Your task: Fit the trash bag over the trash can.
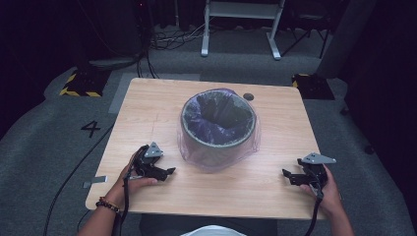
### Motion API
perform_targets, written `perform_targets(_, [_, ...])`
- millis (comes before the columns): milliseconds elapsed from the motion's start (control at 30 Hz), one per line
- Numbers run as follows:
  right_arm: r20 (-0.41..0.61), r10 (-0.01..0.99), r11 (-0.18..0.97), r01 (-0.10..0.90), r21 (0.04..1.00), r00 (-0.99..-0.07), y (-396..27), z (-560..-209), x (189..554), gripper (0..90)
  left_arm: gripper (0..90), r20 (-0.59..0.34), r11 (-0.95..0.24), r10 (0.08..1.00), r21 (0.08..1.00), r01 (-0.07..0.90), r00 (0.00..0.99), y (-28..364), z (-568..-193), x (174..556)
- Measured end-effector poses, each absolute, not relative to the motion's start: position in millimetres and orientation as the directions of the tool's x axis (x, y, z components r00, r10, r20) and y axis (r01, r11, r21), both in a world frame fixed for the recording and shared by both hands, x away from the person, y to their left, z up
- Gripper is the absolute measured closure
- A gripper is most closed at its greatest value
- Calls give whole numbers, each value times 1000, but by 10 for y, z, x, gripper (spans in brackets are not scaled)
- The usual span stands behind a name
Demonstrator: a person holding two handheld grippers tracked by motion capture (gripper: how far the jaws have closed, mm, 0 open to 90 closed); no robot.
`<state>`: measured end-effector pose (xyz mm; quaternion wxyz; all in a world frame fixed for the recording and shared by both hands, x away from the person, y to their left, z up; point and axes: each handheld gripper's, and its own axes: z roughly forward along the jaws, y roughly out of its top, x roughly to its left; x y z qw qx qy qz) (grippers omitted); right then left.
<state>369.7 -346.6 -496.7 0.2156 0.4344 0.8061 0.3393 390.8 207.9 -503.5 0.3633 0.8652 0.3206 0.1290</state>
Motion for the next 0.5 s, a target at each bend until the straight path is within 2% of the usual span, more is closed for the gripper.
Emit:
perform_targets(300, [-44,872,358,575,736,-487,-3593,-5006,3701,174,146,-9,-532,648,711,461,762,2079,-5035,3909])
perform_targets(400, [-1,884,316,595,739,-468,-3669,-5030,3718,167,146,-10,-531,648,711,461,761,2079,-5035,3909])
perform_targets(500, [-3,891,308,599,739,-454,-3680,-5031,3720,153,146,-10,-531,647,712,460,763,2078,-5035,3912])
